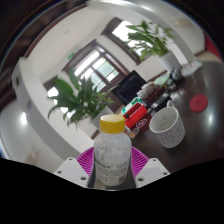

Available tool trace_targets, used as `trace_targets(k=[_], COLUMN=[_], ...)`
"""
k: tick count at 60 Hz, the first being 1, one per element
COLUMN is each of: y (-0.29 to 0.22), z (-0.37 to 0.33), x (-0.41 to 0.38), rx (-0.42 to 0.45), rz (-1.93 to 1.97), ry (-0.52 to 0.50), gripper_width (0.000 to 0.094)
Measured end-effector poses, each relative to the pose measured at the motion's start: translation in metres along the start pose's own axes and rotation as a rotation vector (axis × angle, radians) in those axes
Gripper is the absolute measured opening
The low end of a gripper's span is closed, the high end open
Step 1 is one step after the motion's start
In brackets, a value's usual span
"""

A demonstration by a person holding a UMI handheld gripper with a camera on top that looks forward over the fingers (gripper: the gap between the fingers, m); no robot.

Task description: Pour water

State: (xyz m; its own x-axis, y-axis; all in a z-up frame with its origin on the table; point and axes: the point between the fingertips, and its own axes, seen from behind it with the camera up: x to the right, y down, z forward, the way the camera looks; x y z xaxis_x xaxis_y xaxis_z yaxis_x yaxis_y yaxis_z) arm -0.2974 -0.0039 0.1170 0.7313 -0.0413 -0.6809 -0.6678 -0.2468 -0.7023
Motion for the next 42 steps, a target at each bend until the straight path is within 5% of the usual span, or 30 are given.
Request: trace_targets(k=[20,42], y=[-0.085,-0.069], z=[0.017,0.007], x=[0.006,0.019], rx=[0.218,0.237], rz=[0.936,1.267], ry=[-0.191,-0.204], gripper_width=[0.0464,0.0468])
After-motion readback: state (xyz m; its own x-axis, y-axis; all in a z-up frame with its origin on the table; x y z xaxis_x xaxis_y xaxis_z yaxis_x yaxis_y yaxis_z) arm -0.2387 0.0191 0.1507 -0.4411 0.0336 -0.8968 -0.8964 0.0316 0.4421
